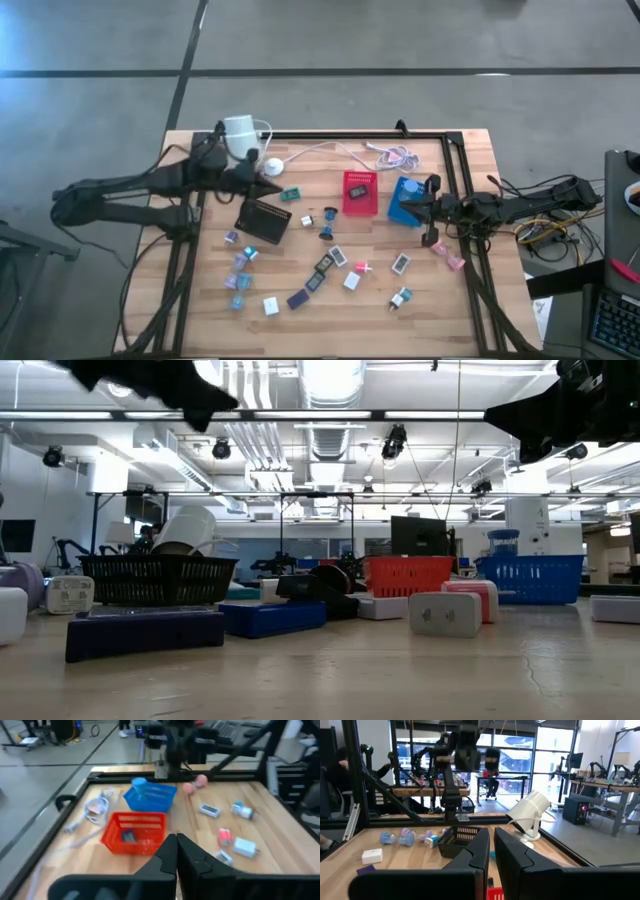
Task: Pick & Place Office items
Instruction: Put the violet charger adaptor into the black bin
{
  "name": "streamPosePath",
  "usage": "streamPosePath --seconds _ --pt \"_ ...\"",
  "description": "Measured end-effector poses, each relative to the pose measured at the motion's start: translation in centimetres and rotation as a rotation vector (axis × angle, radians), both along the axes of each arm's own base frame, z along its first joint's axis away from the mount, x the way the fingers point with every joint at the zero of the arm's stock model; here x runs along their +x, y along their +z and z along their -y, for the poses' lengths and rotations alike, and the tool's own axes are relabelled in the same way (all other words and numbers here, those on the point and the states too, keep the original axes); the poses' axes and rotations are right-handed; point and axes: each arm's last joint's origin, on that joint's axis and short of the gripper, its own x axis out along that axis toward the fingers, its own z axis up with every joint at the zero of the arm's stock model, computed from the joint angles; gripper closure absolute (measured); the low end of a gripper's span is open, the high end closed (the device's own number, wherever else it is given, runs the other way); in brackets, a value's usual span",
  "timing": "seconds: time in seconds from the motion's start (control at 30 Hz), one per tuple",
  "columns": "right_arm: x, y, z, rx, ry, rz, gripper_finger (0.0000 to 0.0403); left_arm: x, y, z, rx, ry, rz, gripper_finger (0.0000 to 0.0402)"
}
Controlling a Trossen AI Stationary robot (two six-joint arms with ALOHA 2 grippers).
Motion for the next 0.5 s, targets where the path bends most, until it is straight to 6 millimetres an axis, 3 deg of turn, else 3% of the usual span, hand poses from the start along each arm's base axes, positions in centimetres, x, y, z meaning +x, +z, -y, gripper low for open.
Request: streamPosePath --seconds 0.37,0.5 --pt "0.0 0.0 0.0 0.002 0.0 0.0 0.0381 -4.1 -8.6 1.2 -0.077 -0.021 0.109 0.0396" --pt "0.1 -0.2 0.0 -0.001 0.0 -0.015 0.0381 -5.0 -10.6 1.6 -0.124 -0.092 0.177 0.0398"
